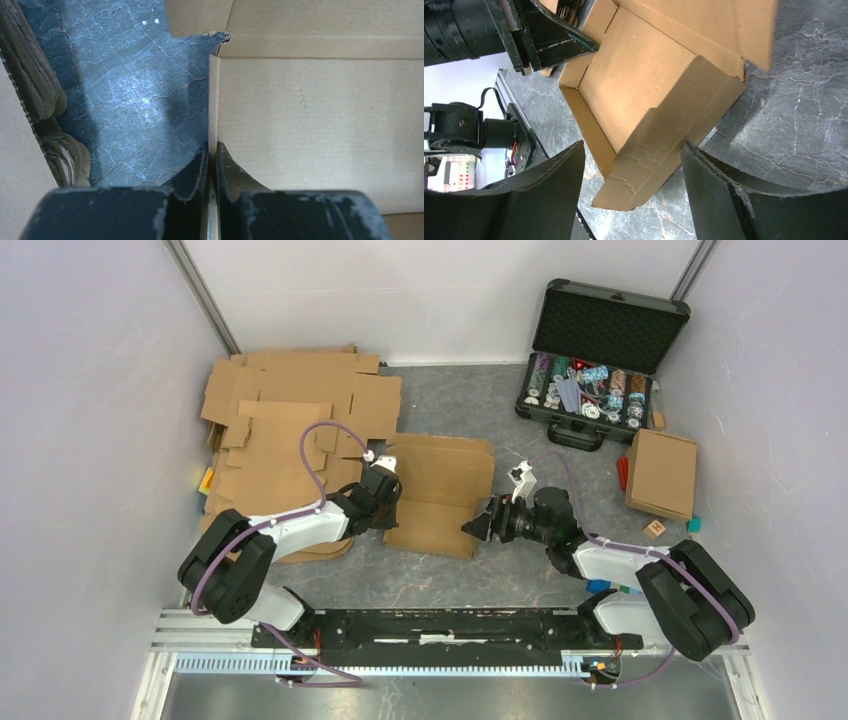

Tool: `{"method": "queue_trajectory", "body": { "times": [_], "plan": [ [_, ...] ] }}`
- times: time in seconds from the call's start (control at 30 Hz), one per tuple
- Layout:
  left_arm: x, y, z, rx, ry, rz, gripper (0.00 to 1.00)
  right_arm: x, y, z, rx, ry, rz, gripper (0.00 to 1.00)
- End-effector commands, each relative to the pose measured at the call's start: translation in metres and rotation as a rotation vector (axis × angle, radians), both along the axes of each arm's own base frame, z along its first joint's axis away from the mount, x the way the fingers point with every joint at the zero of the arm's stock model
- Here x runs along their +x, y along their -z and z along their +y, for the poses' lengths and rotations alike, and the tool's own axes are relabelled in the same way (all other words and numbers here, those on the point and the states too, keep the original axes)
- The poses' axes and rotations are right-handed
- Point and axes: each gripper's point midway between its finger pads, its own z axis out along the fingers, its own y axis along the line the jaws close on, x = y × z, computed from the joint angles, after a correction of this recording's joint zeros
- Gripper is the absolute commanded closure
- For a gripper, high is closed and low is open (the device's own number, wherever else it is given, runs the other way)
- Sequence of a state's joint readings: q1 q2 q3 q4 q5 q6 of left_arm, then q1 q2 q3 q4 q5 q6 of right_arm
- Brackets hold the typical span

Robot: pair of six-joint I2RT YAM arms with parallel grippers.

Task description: Fold the paper box

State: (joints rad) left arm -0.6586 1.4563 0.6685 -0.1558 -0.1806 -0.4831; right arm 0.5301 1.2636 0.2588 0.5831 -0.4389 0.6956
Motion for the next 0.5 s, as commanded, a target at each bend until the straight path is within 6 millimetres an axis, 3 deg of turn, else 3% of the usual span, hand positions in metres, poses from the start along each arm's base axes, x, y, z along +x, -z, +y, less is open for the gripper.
{"method": "queue_trajectory", "body": {
  "times": [0.0, 0.33, 0.47],
  "plan": [
    [0.01, -0.012, -0.012, -0.037, 0.013, -0.041, 0.98, -0.002, -0.016, 0.01, 0.071, -0.037, -0.052, 0.22],
    [0.01, -0.013, -0.013, -0.041, 0.015, -0.039, 0.98, -0.007, -0.024, 0.011, 0.128, -0.047, -0.074, 0.23],
    [0.009, -0.013, -0.013, -0.041, 0.016, -0.039, 0.98, -0.007, -0.026, 0.011, 0.146, -0.041, -0.077, 0.3]
  ]
}}
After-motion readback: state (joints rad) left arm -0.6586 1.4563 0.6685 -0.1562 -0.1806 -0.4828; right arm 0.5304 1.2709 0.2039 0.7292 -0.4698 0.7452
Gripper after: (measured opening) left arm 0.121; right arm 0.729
